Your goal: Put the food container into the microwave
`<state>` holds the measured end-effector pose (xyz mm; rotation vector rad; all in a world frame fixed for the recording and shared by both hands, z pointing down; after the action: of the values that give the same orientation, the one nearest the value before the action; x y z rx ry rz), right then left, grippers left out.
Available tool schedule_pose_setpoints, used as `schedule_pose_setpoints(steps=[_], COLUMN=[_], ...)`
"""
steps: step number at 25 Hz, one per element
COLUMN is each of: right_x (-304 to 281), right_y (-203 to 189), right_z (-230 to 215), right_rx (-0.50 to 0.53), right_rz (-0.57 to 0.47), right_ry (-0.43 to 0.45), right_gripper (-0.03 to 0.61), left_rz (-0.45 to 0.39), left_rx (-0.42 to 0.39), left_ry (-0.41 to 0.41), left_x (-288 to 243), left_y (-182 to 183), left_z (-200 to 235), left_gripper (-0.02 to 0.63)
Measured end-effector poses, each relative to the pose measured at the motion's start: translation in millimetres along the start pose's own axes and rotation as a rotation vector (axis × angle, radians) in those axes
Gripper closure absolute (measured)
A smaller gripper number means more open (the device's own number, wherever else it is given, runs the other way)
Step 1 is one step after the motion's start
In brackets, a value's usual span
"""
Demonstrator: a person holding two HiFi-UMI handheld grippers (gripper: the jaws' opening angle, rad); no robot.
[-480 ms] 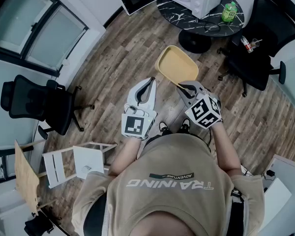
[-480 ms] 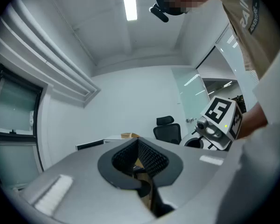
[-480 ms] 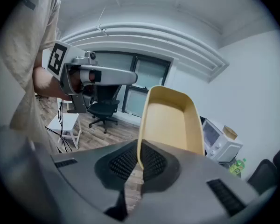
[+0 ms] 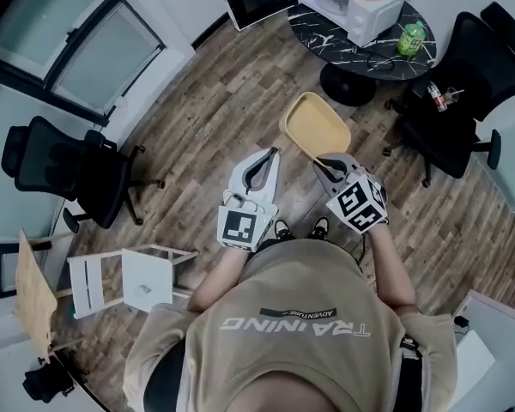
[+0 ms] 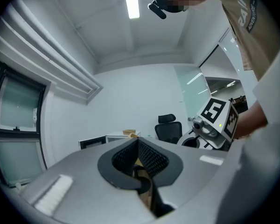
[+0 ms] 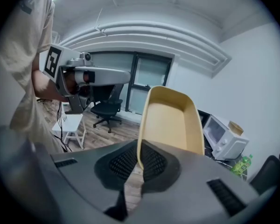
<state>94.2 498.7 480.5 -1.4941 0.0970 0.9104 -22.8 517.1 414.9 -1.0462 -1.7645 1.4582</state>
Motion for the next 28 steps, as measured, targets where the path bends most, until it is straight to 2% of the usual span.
schedule_pose_setpoints(steps=[3, 10, 19, 23, 28], right_x=[-13, -39, -62, -73, -96], right_y=[-4, -6, -7, -16, -19], right_z=[10, 12, -11, -26, -66], right_rx=[-0.003, -0.054, -0.132, -0.155, -0.123], right_rz=[0.023, 0.073, 0.134, 0.154, 0.15], right_ry=[0.029, 0.019, -0.063, -0.056, -0.026], right_gripper=[0.561, 0.561, 0.561, 0.56, 0.561], left_rz=[-0.009, -0.003, -0.008, 0.008, 0.058], left_rx=[-0.039, -0.025, 0.043, 0.064, 0.09], left_ry=[-0.009, -0.041, -0.122, -0.131, -0.114], left_x=[3, -2, -36, -57, -91], left_y=[-9, -23, -53, -64, -79], left_z=[8, 37, 63, 66, 78], left_gripper=[0.611, 0.611, 0.611, 0.611, 0.611])
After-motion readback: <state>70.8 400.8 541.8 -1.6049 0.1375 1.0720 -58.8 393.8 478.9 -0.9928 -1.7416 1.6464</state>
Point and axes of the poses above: the fingertips, and each gripper's own axes: x backward along the fingers, z to its left, y out of its top, the point moved 4 cm from there along x, backward along the fingers, and after that the axes turned 7 degrees about -x, right-handed, at the moved point
